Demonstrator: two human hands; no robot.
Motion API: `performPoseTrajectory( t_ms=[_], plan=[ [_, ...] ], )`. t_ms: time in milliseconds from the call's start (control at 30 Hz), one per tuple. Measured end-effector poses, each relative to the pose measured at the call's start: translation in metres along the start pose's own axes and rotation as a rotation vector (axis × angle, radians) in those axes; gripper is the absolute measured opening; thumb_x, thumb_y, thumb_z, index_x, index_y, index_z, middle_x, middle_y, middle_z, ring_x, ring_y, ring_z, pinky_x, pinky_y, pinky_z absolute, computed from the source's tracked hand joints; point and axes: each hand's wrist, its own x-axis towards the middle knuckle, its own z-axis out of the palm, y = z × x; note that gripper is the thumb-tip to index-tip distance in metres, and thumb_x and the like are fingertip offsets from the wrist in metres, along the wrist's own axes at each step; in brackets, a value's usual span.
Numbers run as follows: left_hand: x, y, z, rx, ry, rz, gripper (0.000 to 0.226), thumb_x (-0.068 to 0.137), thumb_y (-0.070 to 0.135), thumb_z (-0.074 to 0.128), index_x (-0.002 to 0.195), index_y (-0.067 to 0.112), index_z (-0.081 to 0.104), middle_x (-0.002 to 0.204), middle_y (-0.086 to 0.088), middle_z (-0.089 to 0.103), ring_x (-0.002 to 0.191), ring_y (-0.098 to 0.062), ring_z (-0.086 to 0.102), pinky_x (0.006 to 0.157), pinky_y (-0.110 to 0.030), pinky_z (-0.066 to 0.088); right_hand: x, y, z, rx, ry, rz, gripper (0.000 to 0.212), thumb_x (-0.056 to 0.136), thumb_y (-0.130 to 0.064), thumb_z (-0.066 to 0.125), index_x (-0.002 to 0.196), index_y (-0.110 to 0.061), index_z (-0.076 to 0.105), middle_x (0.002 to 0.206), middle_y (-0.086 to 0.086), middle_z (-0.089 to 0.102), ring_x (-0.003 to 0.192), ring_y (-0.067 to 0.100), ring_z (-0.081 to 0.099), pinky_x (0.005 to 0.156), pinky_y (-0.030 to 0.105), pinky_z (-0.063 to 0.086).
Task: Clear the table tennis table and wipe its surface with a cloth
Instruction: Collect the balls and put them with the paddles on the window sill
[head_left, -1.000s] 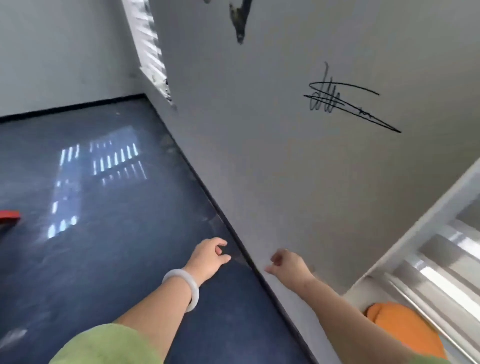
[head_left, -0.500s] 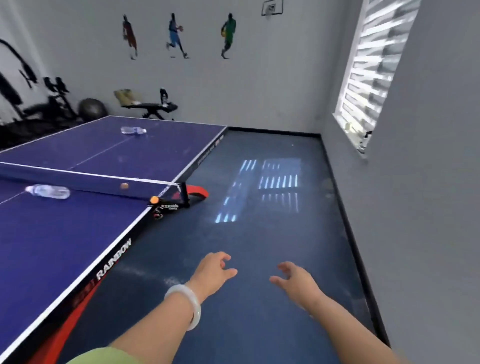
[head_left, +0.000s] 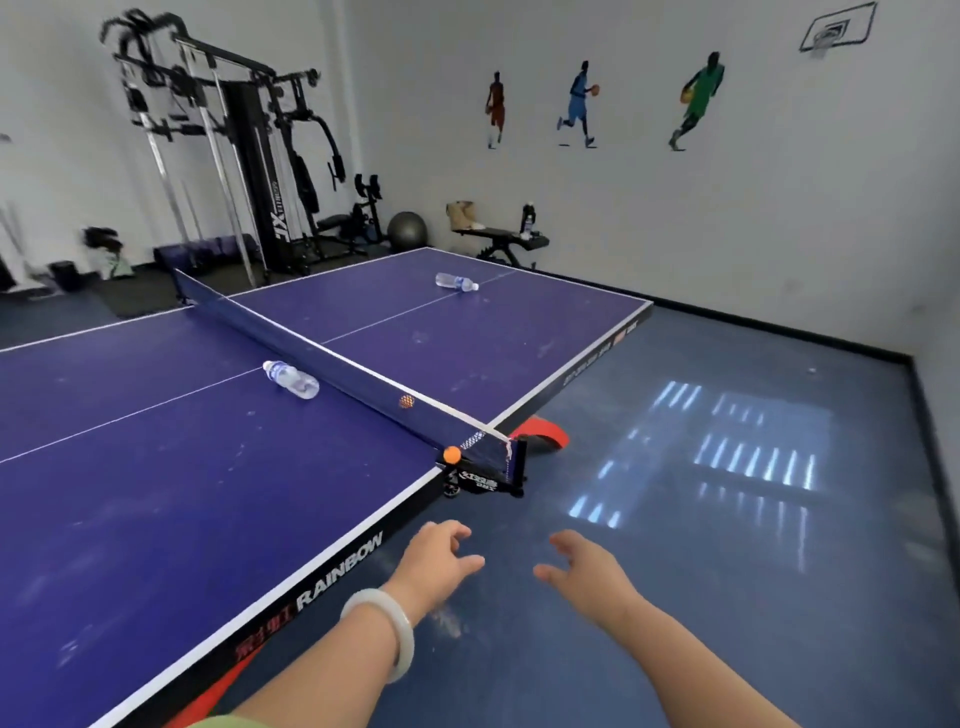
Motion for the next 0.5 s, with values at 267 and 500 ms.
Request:
performPoseTrajectory(
  t_ms=[267, 500],
  plan=[
    [0.101, 0.005, -0.012, -0.094, 0.128, -0.135, 0.045, 0.089, 0.035, 0.069, 0.129, 0.022, 0.055, 0.114, 0.003, 0.053, 0.100, -0.007, 0.055, 0.076, -0.015, 0.038, 0.147, -0.045, -0.033, -0.101, -0.101, -0.137, 0.055, 0.092, -0.035, 0.066, 0.141, -0.020, 0.046, 0.140, -0.001, 0.054, 0.124, 0.016, 0.052, 0.087, 0.017, 0.035],
    [0.201, -0.015, -0.041, -0.077, 0.177, -0.196, 0.041, 0.090, 0.032, 0.068, 0.128, 0.021, 0.056, 0.114, 0.000, 0.051, 0.098, -0.013, 0.052, 0.076, -0.019, 0.037, 0.253, -0.081, -0.023, -0.053, -0.147, -0.183, 0.052, 0.091, -0.028, 0.068, 0.138, -0.020, 0.050, 0.135, -0.002, 0.057, 0.116, 0.015, 0.054, 0.087, 0.019, 0.036]
  ],
)
